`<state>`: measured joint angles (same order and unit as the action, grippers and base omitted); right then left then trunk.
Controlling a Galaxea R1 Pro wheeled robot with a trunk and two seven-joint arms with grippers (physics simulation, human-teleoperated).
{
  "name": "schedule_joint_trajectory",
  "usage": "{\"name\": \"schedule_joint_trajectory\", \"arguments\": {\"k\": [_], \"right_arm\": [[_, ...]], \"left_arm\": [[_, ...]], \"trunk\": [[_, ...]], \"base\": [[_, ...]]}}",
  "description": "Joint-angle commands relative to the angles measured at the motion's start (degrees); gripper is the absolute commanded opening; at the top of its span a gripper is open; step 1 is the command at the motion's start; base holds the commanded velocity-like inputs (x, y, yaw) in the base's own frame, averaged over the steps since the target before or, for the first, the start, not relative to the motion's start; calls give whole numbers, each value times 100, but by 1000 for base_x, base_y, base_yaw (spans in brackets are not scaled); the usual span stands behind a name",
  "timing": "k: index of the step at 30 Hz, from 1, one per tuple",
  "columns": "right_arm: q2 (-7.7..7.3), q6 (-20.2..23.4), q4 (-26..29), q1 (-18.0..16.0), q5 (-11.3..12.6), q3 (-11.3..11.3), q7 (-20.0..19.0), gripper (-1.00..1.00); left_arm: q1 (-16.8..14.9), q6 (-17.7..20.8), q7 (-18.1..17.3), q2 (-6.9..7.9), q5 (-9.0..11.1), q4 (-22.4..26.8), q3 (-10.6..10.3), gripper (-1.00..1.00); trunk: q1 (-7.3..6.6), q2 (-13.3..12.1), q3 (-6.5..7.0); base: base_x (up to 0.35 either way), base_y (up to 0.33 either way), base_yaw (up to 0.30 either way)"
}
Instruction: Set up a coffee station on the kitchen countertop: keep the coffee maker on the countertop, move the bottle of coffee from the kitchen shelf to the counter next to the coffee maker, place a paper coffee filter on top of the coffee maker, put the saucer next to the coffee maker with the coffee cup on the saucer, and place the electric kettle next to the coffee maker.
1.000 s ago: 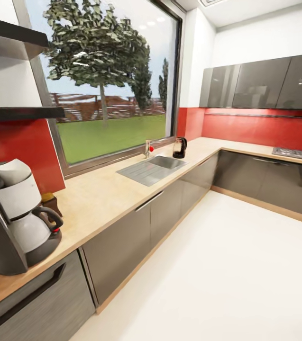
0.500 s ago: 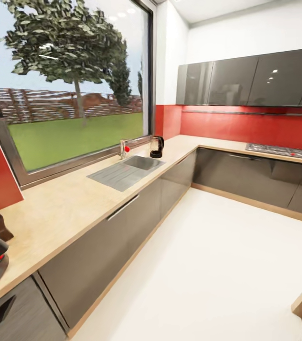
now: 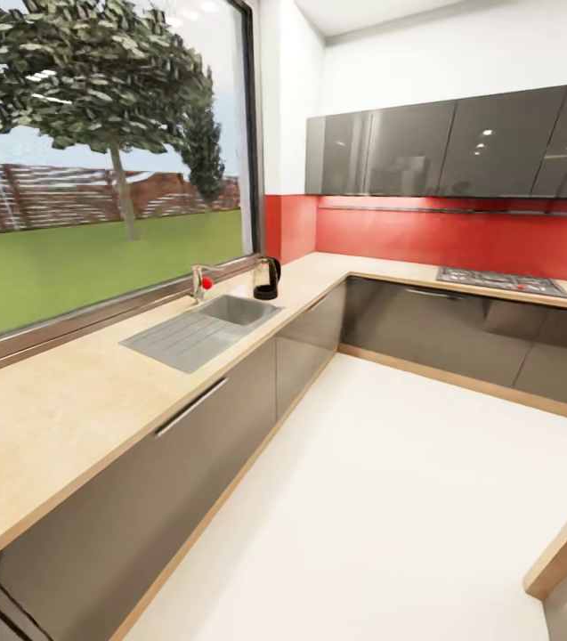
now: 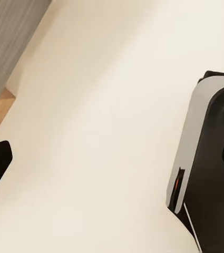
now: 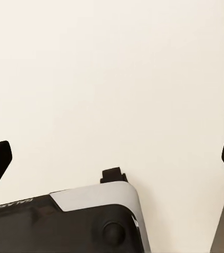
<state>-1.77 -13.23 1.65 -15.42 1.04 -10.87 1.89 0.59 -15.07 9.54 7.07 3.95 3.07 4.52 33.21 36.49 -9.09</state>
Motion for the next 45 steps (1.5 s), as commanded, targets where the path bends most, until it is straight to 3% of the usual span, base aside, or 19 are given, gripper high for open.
{"name": "schedule_joint_trajectory", "arguments": {"k": [1,17,30,45], "right_arm": [[1,-22,-7,-5,10,-18,1,100],[98,-22,-15,-5,-17,-5,-23,100],[21,-31,-7,-5,-9,-8,-21,100],[60,-23,3,-5,-9,-4,-37,100]], "left_arm": [[3,-14,-13,2,22,10,40,100],[3,-4,-5,45,21,10,41,100],[-16,12,-12,1,18,10,38,100],[-15,-8,-13,54,10,10,32,100]], "trunk": [[4,6,-8],[4,6,-8],[4,6,-8],[4,6,-8]], "base": [[241,-173,-6],[248,-173,-1],[297,-170,0],[299,-171,0]]}}
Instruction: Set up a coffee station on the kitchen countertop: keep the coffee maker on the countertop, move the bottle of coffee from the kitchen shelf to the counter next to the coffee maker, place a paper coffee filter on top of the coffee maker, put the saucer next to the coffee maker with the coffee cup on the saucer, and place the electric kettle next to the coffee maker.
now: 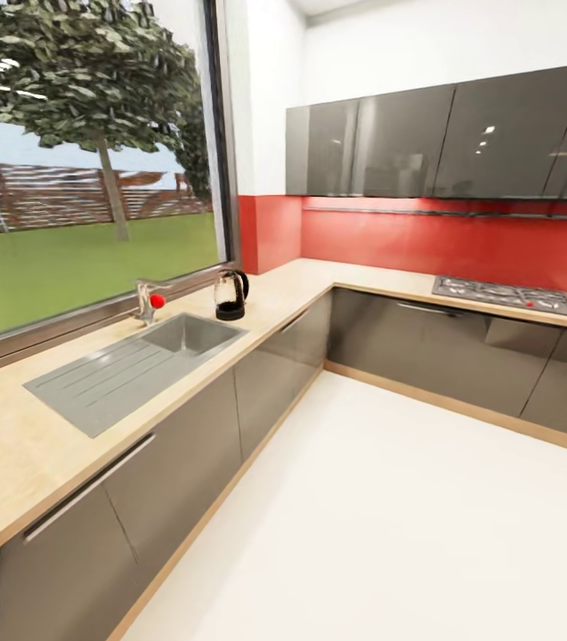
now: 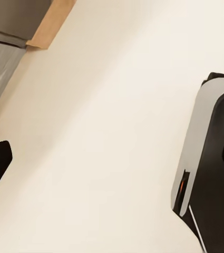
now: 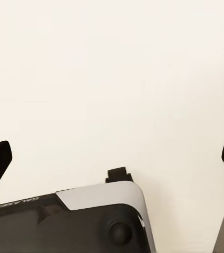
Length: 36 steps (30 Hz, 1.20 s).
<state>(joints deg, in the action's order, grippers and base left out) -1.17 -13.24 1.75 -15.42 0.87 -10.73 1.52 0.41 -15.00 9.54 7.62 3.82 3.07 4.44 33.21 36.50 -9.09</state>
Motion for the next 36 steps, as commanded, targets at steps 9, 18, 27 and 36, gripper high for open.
{"name": "schedule_joint_trajectory", "arguments": {"k": [9,18,27,36], "right_arm": [[-21,-27,-6,-5,18,-16,15,100],[-3,-30,-7,-5,44,-30,15,100],[21,-22,-8,-5,45,-27,-6,100],[95,-24,-4,-5,40,-32,30,100]], "left_arm": [[5,-19,-13,-5,30,10,39,100],[9,-21,-13,-32,29,10,33,100],[11,-20,-13,-36,31,10,31,100],[12,-29,-13,-54,24,10,31,100]], "trunk": [[5,6,-7],[5,6,-7],[5,6,-7],[5,6,-7]], "base": [[299,-171,0],[299,-171,0],[305,-150,0],[309,-140,-2]]}}
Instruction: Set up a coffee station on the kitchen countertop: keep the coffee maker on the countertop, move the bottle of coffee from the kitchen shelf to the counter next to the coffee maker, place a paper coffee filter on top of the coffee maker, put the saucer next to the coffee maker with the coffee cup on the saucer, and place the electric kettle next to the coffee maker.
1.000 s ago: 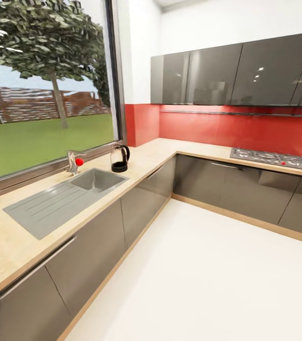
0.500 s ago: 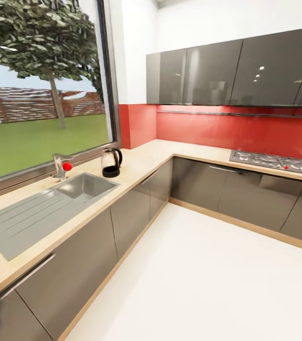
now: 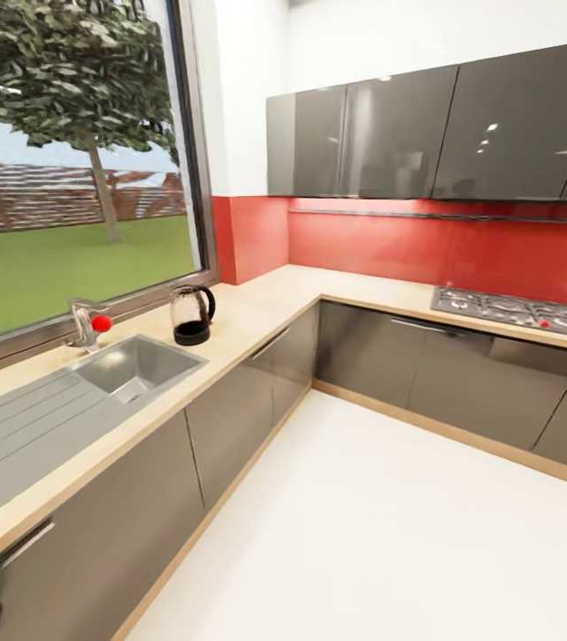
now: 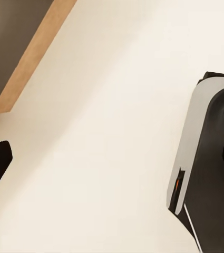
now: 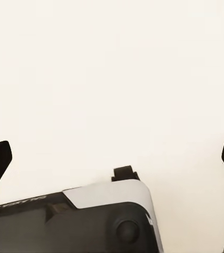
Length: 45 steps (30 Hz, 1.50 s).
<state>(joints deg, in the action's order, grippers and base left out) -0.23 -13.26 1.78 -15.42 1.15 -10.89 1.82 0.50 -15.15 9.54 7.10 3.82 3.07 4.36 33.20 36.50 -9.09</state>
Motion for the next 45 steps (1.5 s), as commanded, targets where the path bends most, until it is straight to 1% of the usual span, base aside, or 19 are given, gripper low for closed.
{"name": "schedule_joint_trajectory", "arguments": {"k": [1,15,26,29,45], "right_arm": [[2,-22,-6,-5,13,-17,-1,100],[6,-22,-2,-5,17,-19,-5,100],[2,-28,-10,-5,12,-19,8,100],[-6,-28,-11,-5,9,-19,11,100],[-12,-28,-11,-5,8,-19,11,100]], "left_arm": [[3,-14,-14,-2,26,10,39,100],[-5,-14,-14,-1,31,18,48,100],[-6,-14,-14,-9,29,13,40,100],[-6,-9,-14,11,31,10,47,100],[-6,-5,-14,27,31,10,48,100]], "trunk": [[5,6,-7],[5,6,-7],[5,6,-7],[5,6,-7],[5,6,-7]], "base": [[309,-146,-48],[309,-148,-209],[310,-152,-16],[309,-166,0],[309,-168,0]]}}
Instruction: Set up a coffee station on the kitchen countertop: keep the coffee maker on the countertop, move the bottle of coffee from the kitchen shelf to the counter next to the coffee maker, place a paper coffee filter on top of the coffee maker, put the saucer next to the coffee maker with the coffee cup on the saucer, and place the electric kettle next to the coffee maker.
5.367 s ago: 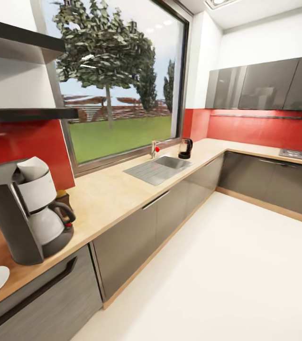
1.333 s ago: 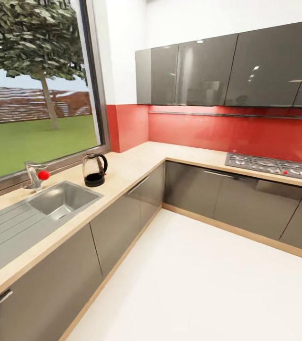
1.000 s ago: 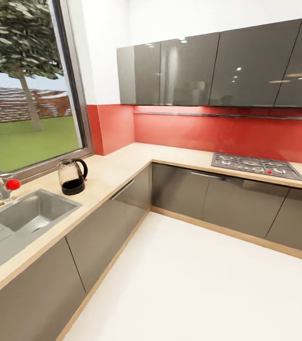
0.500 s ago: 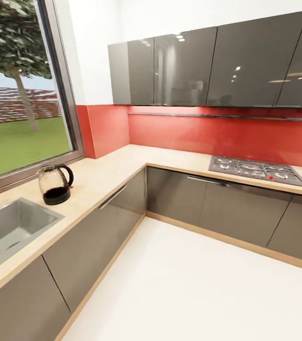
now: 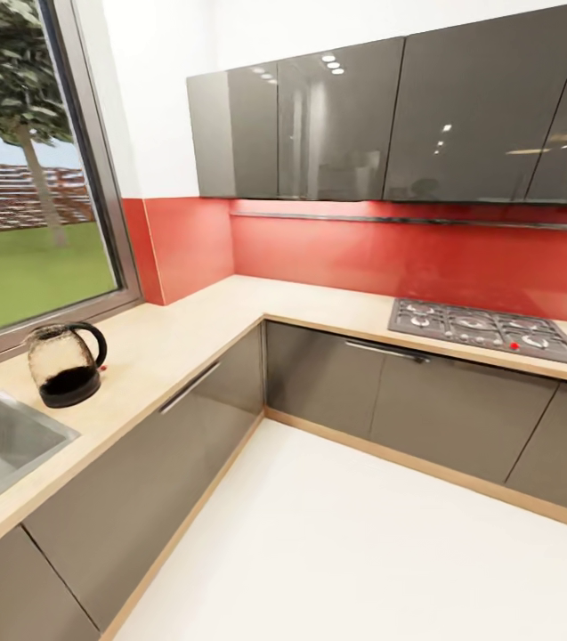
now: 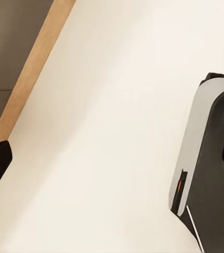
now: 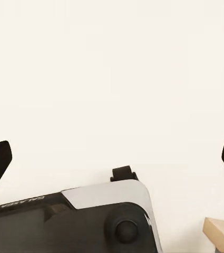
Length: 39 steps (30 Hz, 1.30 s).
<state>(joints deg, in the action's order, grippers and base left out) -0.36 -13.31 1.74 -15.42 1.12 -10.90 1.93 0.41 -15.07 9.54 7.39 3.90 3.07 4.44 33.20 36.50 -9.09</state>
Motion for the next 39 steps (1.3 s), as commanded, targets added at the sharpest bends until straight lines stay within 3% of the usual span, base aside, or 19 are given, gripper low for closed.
{"name": "schedule_joint_trajectory", "arguments": {"k": [1,15,39], "right_arm": [[1,-22,-7,-5,11,-17,0,100],[8,-22,-7,-5,11,-11,0,100],[9,-22,-7,-5,11,-8,0,100]], "left_arm": [[3,-14,-13,-1,23,10,40,100],[3,-13,-13,12,23,10,40,100],[10,-14,-13,7,23,10,40,100]], "trunk": [[5,6,-7],[5,6,-7],[5,6,-7]], "base": [[309,-149,0],[312,-129,0],[335,-11,0]]}}
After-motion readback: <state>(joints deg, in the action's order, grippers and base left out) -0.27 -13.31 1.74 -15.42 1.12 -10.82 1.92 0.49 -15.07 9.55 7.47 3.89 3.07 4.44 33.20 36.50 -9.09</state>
